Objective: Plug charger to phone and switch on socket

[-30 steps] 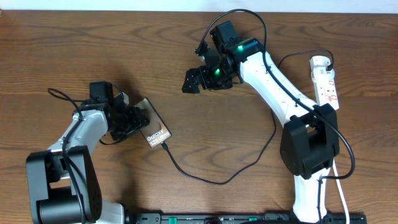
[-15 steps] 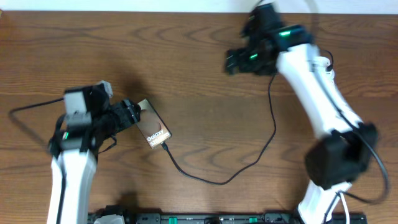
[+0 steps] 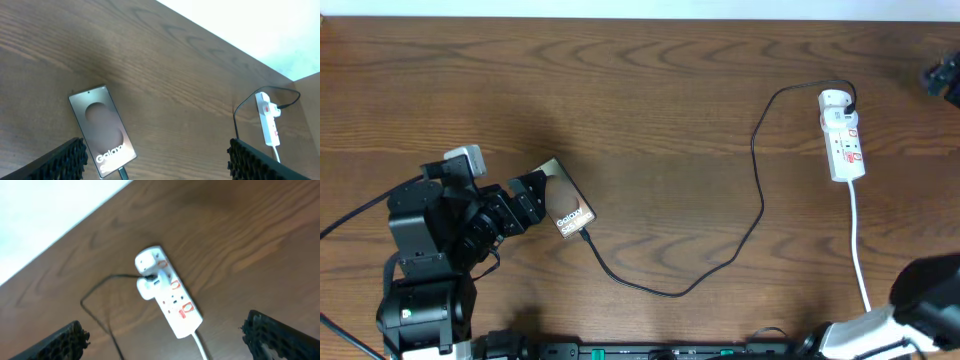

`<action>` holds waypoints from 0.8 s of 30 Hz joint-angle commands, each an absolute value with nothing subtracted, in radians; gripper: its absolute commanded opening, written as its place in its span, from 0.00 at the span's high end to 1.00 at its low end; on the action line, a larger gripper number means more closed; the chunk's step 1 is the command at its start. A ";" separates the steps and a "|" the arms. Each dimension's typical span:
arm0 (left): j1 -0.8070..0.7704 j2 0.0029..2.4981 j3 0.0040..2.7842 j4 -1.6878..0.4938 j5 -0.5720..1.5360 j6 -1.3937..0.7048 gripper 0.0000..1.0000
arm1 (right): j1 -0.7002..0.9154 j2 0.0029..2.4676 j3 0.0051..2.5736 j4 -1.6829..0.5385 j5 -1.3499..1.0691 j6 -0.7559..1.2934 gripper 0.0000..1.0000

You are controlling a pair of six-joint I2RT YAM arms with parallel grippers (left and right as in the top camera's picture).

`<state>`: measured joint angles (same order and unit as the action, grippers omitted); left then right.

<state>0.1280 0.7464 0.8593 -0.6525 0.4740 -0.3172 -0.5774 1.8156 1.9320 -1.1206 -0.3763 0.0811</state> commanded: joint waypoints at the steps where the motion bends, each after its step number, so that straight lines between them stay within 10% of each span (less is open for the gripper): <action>1: 0.128 0.743 0.871 -0.653 0.490 -0.315 0.12 | -0.606 1.935 1.938 -1.156 -0.614 -0.118 0.01; 24: 0.128 0.744 0.871 -0.667 0.486 -0.315 0.11 | -0.418 2.293 1.938 -1.090 -0.443 -0.210 0.01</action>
